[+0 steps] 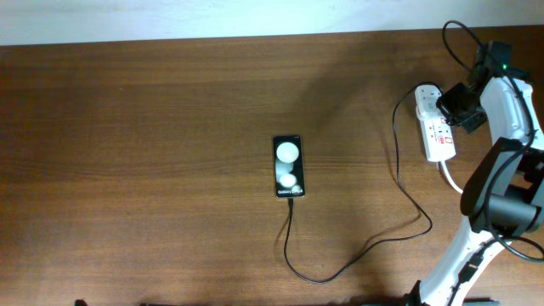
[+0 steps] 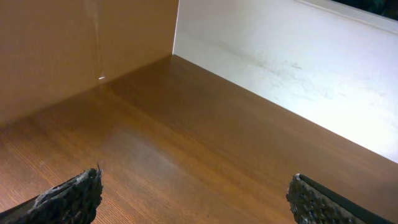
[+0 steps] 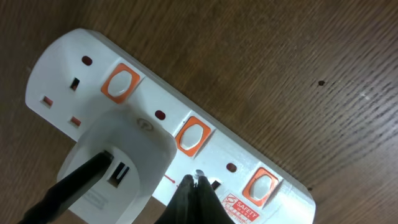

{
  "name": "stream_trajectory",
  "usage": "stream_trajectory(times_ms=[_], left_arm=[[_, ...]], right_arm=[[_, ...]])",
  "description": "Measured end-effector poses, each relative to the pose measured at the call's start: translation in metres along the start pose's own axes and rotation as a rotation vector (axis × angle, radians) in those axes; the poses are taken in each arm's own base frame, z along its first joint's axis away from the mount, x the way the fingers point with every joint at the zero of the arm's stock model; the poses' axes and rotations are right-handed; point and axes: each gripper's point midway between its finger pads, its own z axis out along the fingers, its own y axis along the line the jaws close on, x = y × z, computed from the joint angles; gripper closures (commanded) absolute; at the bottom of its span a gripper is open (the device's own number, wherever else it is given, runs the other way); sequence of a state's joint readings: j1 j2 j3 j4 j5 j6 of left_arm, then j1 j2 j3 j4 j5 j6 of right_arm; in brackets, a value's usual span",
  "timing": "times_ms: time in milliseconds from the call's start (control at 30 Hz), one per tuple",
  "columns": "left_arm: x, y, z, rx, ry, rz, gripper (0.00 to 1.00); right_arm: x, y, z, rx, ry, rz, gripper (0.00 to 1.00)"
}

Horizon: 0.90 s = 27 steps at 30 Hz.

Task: Plug charger to phone and switch on socket

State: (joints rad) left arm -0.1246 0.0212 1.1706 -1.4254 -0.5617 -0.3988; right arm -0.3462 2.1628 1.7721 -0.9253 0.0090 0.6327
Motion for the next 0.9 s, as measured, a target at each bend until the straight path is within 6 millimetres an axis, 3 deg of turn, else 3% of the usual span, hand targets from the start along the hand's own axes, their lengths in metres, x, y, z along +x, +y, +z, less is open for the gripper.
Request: stream_trajectory(times_ms=[167, 400, 500, 600, 767, 900], left_arm=[[0.000, 0.000, 0.000, 0.000, 0.000, 0.000, 0.01], [0.000, 0.000, 0.000, 0.000, 0.000, 0.000, 0.01], [0.000, 0.000, 0.000, 0.000, 0.000, 0.000, 0.01], [-0.002, -0.001, 0.000, 0.003, -0.009, -0.006, 0.01], [0.007, 0.003, 0.000, -0.011, 0.026, 0.018, 0.01], [0.011, 0.005, 0.000, -0.019, 0.043, 0.029, 0.01]], right_arm=[[-0.001, 0.004, 0.017, -0.012, 0.006, 0.039, 0.96], [-0.011, 0.007, 0.021, -0.034, -0.024, 0.078, 0.96], [-0.010, 0.005, 0.034, -0.022, -0.008, 0.079, 0.96], [-0.008, 0.006, 0.033, -0.014, 0.000, 0.067, 0.96], [0.003, 0.007, 0.031, -0.006, 0.040, 0.001, 0.96], [0.034, 0.013, 0.026, -0.003, 0.149, -0.039, 0.96]])
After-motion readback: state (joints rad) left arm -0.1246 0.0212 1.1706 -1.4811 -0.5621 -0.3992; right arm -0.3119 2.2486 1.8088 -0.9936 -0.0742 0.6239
